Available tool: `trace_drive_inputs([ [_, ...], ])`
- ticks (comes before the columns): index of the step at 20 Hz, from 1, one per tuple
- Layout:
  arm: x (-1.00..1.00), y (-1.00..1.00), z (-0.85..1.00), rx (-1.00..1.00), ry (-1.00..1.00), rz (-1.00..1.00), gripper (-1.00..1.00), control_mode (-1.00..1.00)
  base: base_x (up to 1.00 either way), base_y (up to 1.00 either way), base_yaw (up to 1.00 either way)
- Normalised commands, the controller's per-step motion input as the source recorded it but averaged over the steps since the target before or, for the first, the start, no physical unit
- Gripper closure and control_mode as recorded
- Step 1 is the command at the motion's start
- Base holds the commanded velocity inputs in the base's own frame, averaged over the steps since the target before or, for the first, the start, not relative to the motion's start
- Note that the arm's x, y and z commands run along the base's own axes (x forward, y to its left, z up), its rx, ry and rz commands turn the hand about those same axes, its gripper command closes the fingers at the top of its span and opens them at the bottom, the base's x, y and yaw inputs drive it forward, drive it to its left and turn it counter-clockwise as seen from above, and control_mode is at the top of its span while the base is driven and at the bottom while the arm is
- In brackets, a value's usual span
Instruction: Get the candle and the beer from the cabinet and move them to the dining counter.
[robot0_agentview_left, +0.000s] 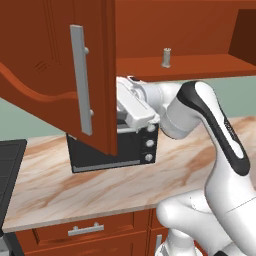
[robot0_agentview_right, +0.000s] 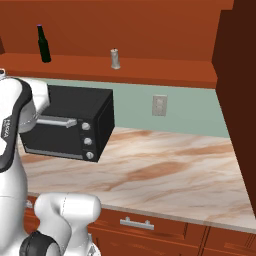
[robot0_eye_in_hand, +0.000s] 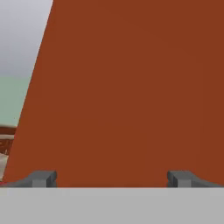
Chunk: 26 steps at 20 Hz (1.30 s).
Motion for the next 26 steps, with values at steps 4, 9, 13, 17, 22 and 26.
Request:
trace_drive_inputs([
  [4,0.00,0.55,0.00,0.00,0.00,0.09,-1.00,-1.00,0.00,0.00,0.00],
  [9,-0.09,0.75,0.00,0.00,0.09,0.07,-1.00,-1.00,0.00,0.00,0.00],
  [13,-0.05,0.87,0.00,0.00,0.15,0.06,-1.00,-1.00,0.00,0.00,0.00],
  [17,-0.16,0.67,-0.01,0.00,0.11,0.10,-1.00,-1.00,0.00,0.00,0.00],
  [22,-0.06,0.72,0.00,0.00,0.02,0.05,-1.00,-1.00,0.00,0.00,0.00],
  [26,0.00,0.50,0.00,-0.02,0.00,0.00,-1.00,-1.00,0.00,0.00,0.00],
])
